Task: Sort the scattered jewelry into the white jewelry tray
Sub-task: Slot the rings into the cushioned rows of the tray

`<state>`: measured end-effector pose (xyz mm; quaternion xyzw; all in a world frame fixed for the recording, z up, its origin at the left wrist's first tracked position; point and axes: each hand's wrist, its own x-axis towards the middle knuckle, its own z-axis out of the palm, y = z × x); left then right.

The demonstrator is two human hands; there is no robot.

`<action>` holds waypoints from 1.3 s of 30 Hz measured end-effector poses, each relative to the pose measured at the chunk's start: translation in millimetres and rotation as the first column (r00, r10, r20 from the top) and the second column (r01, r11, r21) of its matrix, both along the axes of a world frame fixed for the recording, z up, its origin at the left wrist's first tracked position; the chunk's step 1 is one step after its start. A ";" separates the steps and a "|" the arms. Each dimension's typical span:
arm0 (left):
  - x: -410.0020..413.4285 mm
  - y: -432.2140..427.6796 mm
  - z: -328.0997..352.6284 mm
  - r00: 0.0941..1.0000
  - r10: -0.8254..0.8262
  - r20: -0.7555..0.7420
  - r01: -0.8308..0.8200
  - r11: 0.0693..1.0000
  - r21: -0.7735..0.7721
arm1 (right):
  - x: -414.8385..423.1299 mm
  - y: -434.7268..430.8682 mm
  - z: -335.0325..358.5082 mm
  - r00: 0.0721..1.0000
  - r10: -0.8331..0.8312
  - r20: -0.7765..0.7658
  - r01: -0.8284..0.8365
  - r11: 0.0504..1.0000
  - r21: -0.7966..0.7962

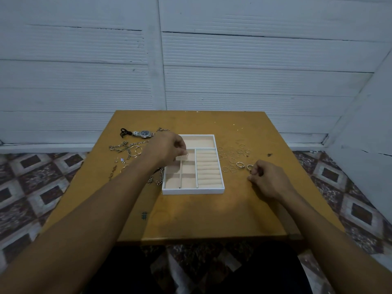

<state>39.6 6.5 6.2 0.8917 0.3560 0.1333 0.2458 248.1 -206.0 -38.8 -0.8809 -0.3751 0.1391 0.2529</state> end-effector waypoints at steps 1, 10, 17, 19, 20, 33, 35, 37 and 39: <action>2.4 0.8 -1.9 1.000 -0.002 -0.002 0.003 1.000 0.007 | 0.6 0.2 2.8 1.000 0.006 -0.014 -0.006 1.000 0.009; 31.5 4.7 -17.6 1.000 -0.012 0.007 0.012 0.999 0.040 | -5.5 6.7 24.1 0.972 0.065 -0.224 -0.018 0.978 0.207; 52.9 8.1 -30.0 1.000 0.028 0.002 -0.028 0.997 0.074 | -13.3 9.6 27.5 0.937 0.113 -0.331 -0.025 0.965 0.260; 55.5 8.2 -30.8 1.000 0.028 -0.014 -0.027 0.997 0.075 | -13.1 8.4 28.1 0.936 0.118 -0.333 -0.031 0.966 0.256; 56.3 8.0 -31.3 1.000 0.023 -0.021 -0.021 0.997 0.074 | -13.0 7.9 27.8 0.935 0.120 -0.334 -0.034 0.967 0.252; 46.5 4.1 -38.6 0.980 -0.116 -0.161 0.171 0.907 0.384 | -16.3 7.0 23.7 0.937 0.103 -0.333 -0.035 0.978 0.204; 42.3 4.4 -40.2 0.969 -0.133 -0.208 0.212 0.883 0.420 | -16.2 7.4 23.7 0.939 0.100 -0.330 -0.035 0.979 0.199; 39.9 3.9 -41.0 0.961 -0.136 -0.241 0.233 0.866 0.443 | -16.3 8.3 23.8 0.932 0.096 -0.349 -0.024 0.978 0.206; 38.9 3.1 -41.4 0.959 -0.134 -0.249 0.236 0.863 0.447 | -16.8 9.7 23.3 0.929 0.094 -0.358 -0.019 0.978 0.209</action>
